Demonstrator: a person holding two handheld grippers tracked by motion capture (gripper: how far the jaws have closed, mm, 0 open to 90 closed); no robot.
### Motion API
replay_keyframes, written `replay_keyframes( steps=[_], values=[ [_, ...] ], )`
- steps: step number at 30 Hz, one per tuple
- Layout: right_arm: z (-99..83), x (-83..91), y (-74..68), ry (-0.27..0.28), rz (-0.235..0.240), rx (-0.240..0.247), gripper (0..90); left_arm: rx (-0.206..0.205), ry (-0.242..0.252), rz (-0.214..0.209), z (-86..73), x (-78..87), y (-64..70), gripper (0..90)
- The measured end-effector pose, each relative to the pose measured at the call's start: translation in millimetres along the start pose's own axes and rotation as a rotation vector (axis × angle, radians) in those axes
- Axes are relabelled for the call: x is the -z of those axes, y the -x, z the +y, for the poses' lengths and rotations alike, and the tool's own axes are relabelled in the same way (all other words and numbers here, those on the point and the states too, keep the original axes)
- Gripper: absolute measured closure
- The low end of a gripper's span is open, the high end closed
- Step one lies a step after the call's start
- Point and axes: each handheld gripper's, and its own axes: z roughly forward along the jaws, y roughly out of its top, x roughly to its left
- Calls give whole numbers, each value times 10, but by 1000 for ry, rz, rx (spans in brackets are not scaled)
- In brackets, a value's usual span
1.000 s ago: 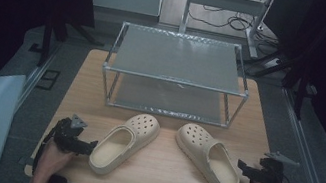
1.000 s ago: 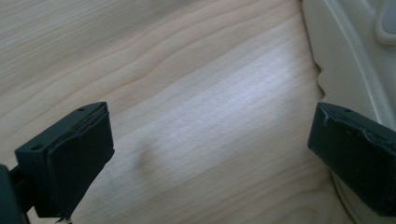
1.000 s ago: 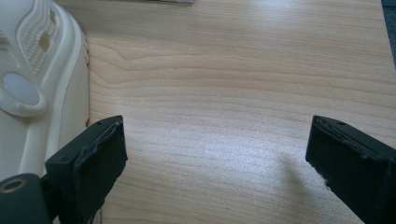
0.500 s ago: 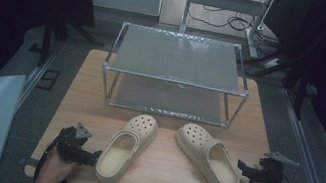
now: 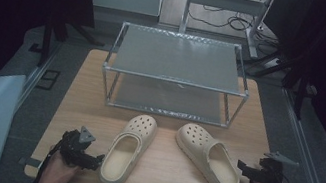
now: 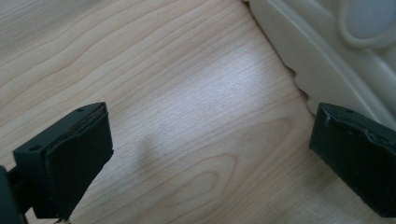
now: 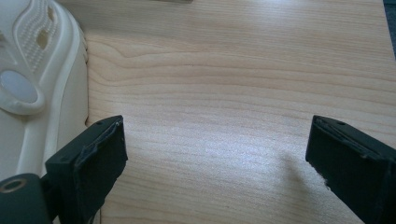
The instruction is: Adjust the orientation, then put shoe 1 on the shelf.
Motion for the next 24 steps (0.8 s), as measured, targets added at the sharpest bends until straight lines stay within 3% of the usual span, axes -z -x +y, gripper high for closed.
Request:
replay_keyframes(
  steps=[4,8,24],
  values=[
    [-3,10,14,5,-1,-9,52,25,11,14,18,36,-37,0],
    [-1,8,13,4,-3,-8,53,67,41,-14,46,101,-78,0],
    [-8,13,25,6,-1,-17,53,96,121,-107,264,277,22,0]
  ],
)
